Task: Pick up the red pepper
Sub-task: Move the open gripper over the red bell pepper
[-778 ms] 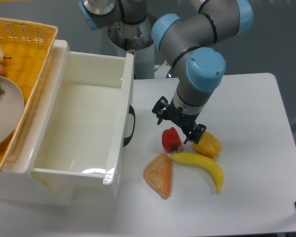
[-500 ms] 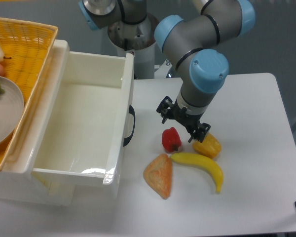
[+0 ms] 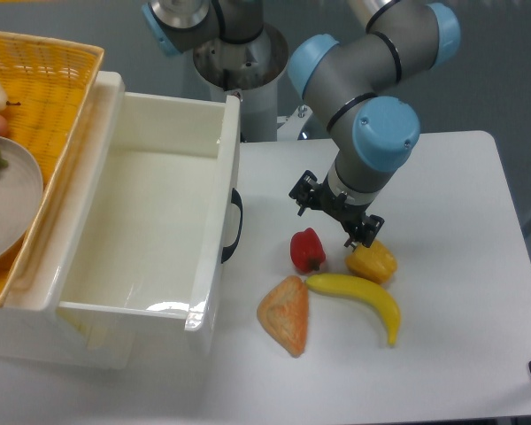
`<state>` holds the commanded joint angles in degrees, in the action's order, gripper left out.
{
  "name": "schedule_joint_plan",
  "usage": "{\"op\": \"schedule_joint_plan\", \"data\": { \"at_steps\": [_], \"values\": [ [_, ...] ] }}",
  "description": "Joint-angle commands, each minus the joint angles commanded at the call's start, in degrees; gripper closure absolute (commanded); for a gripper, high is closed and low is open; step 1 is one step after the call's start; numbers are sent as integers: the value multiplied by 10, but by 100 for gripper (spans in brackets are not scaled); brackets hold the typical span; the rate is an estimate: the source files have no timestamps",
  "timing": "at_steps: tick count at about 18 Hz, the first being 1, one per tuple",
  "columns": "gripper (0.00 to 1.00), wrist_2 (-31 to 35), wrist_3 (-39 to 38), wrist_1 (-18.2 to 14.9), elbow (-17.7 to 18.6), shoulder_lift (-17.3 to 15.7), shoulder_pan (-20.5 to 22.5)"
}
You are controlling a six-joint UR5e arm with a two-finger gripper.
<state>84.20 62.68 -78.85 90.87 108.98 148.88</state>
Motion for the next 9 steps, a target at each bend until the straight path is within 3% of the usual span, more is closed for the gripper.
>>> {"op": "schedule_joint_plan", "data": {
  "at_steps": [3, 9],
  "values": [
    [0, -2, -48, 24, 17, 0, 15],
    [0, -2, -139, 26, 23, 4, 18]
  ]
}}
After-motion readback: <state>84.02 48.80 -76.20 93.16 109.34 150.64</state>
